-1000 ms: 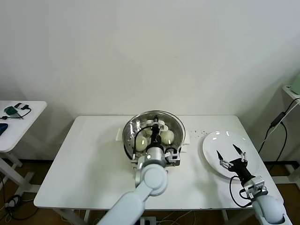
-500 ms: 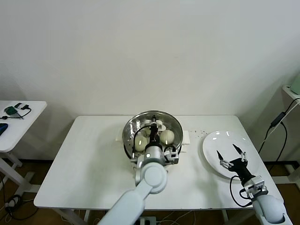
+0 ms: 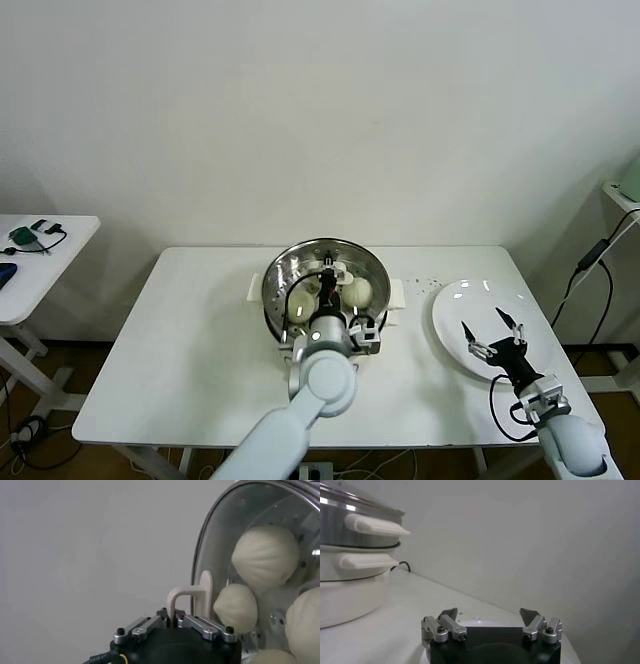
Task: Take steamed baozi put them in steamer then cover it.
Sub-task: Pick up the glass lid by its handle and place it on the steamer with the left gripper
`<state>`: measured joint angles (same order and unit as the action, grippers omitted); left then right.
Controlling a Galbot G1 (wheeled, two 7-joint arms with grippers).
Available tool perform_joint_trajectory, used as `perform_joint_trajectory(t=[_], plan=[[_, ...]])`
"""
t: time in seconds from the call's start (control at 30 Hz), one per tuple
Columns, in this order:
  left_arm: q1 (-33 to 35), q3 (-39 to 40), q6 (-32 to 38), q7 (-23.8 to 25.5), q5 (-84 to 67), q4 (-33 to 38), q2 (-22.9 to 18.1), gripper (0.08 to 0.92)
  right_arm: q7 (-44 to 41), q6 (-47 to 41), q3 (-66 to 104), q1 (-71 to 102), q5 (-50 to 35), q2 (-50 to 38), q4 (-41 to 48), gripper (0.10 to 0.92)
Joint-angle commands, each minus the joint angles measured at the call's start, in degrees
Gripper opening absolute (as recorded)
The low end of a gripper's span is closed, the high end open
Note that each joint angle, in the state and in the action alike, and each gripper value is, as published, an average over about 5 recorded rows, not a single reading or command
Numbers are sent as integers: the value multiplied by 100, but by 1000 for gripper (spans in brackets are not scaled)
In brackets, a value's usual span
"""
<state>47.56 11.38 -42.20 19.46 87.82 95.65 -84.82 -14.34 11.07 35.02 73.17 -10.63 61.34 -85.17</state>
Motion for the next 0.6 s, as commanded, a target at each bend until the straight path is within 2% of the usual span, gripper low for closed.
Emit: perform_joint_trajectory(t=[0.03,0.6], plan=[[-21,-42,-280,-100,-128,-46,-24,150,-15,17,12,3,23,11,13,823],[-31,-4,-252,-237,-199,-189,46,150,-95,49,24,24,101,67,19,823]])
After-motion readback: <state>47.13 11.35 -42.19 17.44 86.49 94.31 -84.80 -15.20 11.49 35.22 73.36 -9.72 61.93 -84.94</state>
